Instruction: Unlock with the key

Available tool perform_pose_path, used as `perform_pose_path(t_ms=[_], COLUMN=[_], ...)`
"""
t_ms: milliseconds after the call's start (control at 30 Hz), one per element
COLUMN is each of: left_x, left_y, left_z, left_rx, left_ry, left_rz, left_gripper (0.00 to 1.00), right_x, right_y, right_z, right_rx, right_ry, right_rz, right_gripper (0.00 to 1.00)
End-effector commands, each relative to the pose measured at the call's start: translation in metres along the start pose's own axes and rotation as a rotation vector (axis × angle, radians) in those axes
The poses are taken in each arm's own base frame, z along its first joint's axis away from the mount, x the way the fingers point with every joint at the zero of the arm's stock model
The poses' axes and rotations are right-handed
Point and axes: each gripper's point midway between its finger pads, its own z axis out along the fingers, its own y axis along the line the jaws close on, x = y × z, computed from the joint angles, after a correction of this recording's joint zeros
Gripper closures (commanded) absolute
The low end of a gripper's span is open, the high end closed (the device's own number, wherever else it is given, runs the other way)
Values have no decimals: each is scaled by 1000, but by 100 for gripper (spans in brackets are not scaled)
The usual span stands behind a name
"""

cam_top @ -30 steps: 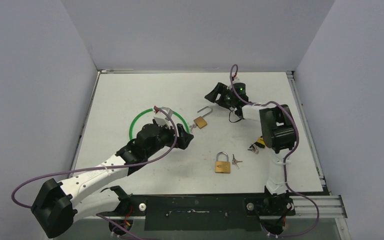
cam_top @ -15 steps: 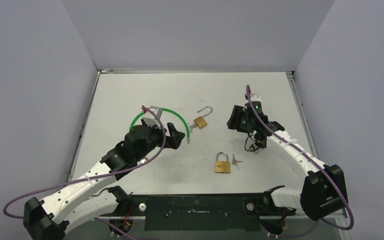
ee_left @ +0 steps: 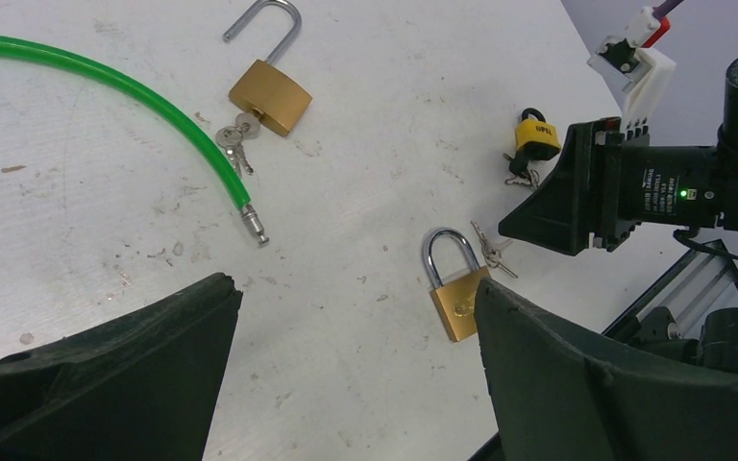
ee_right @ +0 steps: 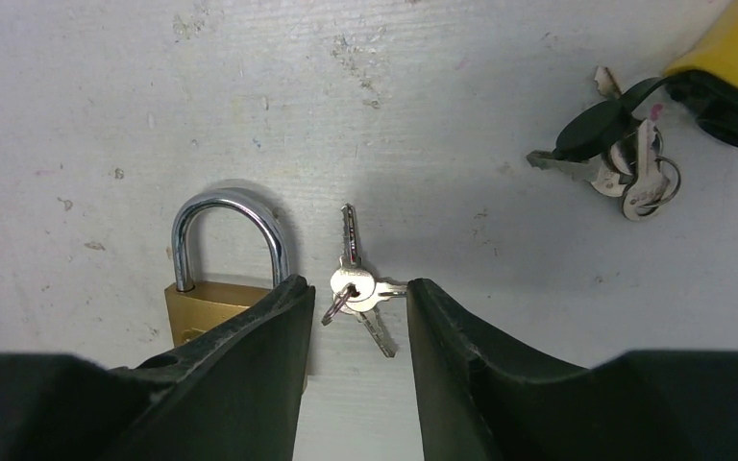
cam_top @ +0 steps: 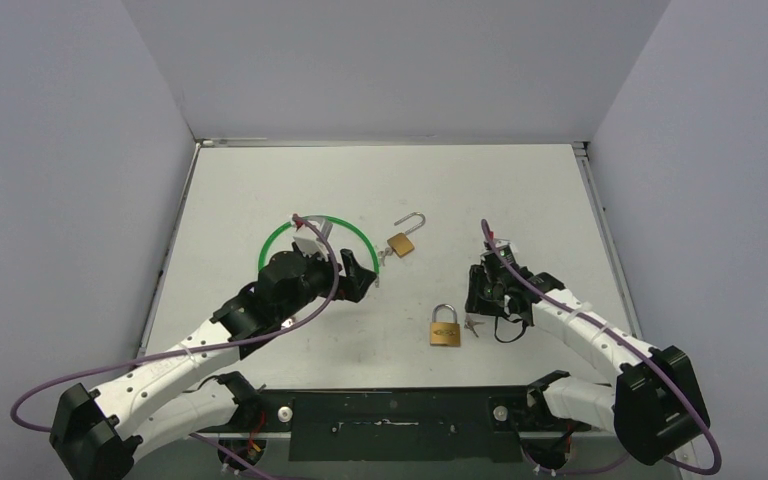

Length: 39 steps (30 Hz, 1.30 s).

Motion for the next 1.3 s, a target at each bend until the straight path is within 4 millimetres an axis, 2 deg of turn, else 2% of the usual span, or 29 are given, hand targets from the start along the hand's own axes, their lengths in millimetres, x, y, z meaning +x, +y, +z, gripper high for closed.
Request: perform_pose_path(t_ms=[0,200,267,333,467,600,733,933,1033,1267], left_x=[-10,-2,0,1,2,5,7,8,7,4], left_y=[-13,-10,-8,-8,-5,-1,2,3,2,-6], left_z=[4,9,10,12,13,13,14,14,14,14], left_rx=[63,65,61,59,50,38,29,23,28,58], left_ry=[-49,-46,-46,-44,-43,-39,-35,-31,-30,-36], left_rz=[-30,-37,-34,-28,-14,-1,7,10,6,-40], left_gripper=[11,11,11,11,11,11,11,11,11,11], right_x=[6,15,15,15,16,17,21,21,18,-9], right_y=[3,2,2,0,-3,-2,2,5,4,14], right_z=[7,16,18,19,24,27,31,36,34,19], right_rx=[11,74,100,136,169,173,152,137,149,97], right_ry=[26,43,40,40,55,65,86,76,58,-64], right_rz=[-16,-46,-62,-75,-89,-97,-91,-59,-54,-45], right_gripper=[59,61,72,75,74,67,67,90,99,100])
